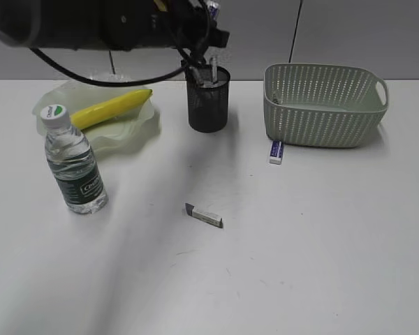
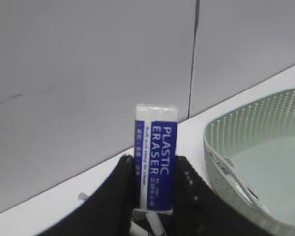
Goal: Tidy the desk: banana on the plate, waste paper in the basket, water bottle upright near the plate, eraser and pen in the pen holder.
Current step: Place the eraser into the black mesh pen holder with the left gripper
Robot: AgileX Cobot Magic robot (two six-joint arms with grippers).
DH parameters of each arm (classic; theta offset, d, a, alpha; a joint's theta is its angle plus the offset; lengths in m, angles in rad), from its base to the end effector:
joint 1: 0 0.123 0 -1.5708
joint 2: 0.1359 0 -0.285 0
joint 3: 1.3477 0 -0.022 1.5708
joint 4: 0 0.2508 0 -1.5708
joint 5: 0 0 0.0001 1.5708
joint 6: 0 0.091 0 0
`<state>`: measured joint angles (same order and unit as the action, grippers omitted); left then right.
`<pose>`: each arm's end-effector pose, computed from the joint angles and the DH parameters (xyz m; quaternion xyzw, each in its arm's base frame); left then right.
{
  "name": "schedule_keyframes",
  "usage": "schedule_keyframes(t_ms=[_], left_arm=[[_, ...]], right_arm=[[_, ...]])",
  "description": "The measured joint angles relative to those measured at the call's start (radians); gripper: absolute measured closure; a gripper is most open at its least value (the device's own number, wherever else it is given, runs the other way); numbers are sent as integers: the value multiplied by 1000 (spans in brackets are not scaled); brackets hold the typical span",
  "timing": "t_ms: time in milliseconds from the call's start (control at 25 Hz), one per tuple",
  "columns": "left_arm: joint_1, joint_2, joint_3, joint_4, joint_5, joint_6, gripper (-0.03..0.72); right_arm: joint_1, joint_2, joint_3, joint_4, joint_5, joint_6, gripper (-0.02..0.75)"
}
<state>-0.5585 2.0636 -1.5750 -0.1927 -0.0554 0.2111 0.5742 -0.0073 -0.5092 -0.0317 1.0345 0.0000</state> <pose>0.4183 -0.2602 0.2447 0.2300 0.7856 -0.1490 0.5548 -0.0037 -0.0054 0.2820 -0.2379 0.8075 0.1376 0.5220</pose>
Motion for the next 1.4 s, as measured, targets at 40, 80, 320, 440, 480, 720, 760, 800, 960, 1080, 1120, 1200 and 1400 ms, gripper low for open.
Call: schedule_keyframes(t_ms=[40,80,320,440,480,720,760,800,960,1080,1120,1200,1400], left_arm=[[0,21,0,-5,-29,0,511],[0,47,0,-9,-54,0,511],[5,148,-6,-37,-135,0,511],[13,177,-12,-88,-139,0,511],[14,178,-12,-98,-140,0,511],[15,178,-18,-109,-181,0,443],[15,178,-18,-110,-181,0,402],[15,178,-18,-110,-182,0,365],[15,174,-18,-111,-183,0,307],[15,140,-18,-112,-161,0,301],[15,113,-18,-112,-142,0,301],[15,48,-18,-108,-91,0,301],[16,-170,-18,-59,180,0,301]], right_arm=[[0,0,0,0,0,0,356],[0,0,0,0,0,0,356],[0,0,0,0,0,0,356],[0,0,0,0,0,0,356],[0,0,0,0,0,0,356],[0,0,0,0,0,0,356],[0,0,0,0,0,0,356],[0,0,0,0,0,0,356],[0,0,0,0,0,0,356],[0,0,0,0,0,0,356],[0,0,0,0,0,5,356],[0,0,0,0,0,0,356],[0,0,0,0,0,0,356]])
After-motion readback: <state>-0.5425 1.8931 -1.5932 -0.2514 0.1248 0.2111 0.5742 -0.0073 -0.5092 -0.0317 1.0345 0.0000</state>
